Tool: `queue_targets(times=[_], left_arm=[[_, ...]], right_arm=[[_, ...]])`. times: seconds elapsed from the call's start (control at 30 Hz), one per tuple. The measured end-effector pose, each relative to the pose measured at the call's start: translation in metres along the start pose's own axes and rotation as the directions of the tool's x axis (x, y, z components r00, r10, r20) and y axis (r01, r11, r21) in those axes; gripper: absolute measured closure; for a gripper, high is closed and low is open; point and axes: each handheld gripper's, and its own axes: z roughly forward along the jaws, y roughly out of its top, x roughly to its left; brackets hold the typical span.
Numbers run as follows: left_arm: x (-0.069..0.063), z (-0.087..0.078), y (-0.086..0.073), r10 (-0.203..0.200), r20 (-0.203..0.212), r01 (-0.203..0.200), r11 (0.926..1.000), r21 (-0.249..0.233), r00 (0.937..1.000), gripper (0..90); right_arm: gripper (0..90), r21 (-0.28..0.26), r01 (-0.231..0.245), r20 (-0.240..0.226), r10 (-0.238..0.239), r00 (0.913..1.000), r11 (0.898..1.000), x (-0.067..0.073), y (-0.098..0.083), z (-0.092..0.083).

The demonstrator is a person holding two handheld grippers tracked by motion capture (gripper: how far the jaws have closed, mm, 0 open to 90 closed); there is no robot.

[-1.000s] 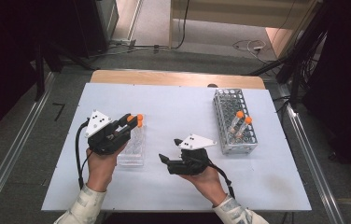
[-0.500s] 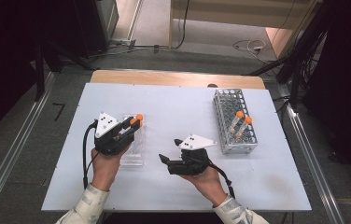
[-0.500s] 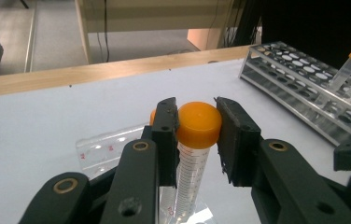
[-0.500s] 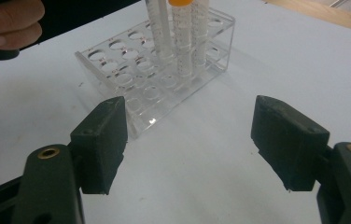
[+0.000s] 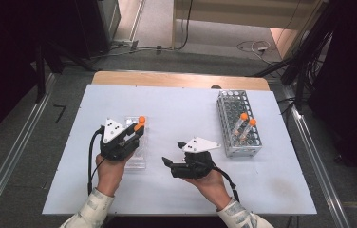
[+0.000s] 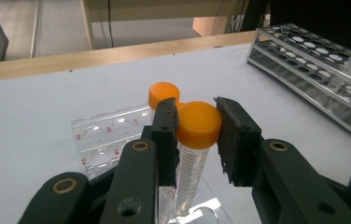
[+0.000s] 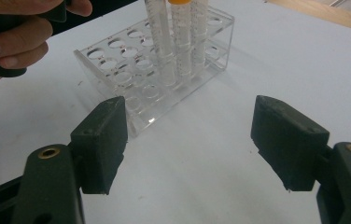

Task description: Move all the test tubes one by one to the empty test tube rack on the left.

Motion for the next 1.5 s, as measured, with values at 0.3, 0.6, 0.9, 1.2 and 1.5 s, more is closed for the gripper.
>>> queue_targets(times=[0.3,0.6,0.9,1.2,1.5], left_arm=[[-0.002,-0.001,0.000,0.001,0.008,-0.001,1.0000,-0.006,1.0000,64.8],[-0.005,-0.006,0.003,-0.014,0.020,0.014,0.9998,-0.016,0.9997,49.5],[-0.004,-0.011,0.004,-0.033,0.012,0.033,0.9994,-0.008,0.9994,25.0],[-0.001,-0.013,0.001,-0.039,0.006,0.039,0.9992,0.009,0.9992,19.3],[0.005,-0.012,-0.002,-0.043,0.002,0.043,0.9989,0.020,0.9991,16.5]], right_arm=[[25.7,-0.002,0.000,-0.001,0.000,1.0000,1.000,0.000,0.000,0.000],[25.8,-0.008,-0.008,0.009,0.008,0.9999,1.000,-0.003,0.000,-0.003],[27.3,-0.031,-0.031,0.043,0.032,0.9985,0.999,-0.016,-0.002,-0.015],[27.3,-0.062,-0.059,0.110,0.065,0.9918,0.996,-0.039,-0.006,-0.039],[27.5,-0.079,-0.111,0.210,0.125,0.9696,0.991,-0.074,-0.021,-0.069]])
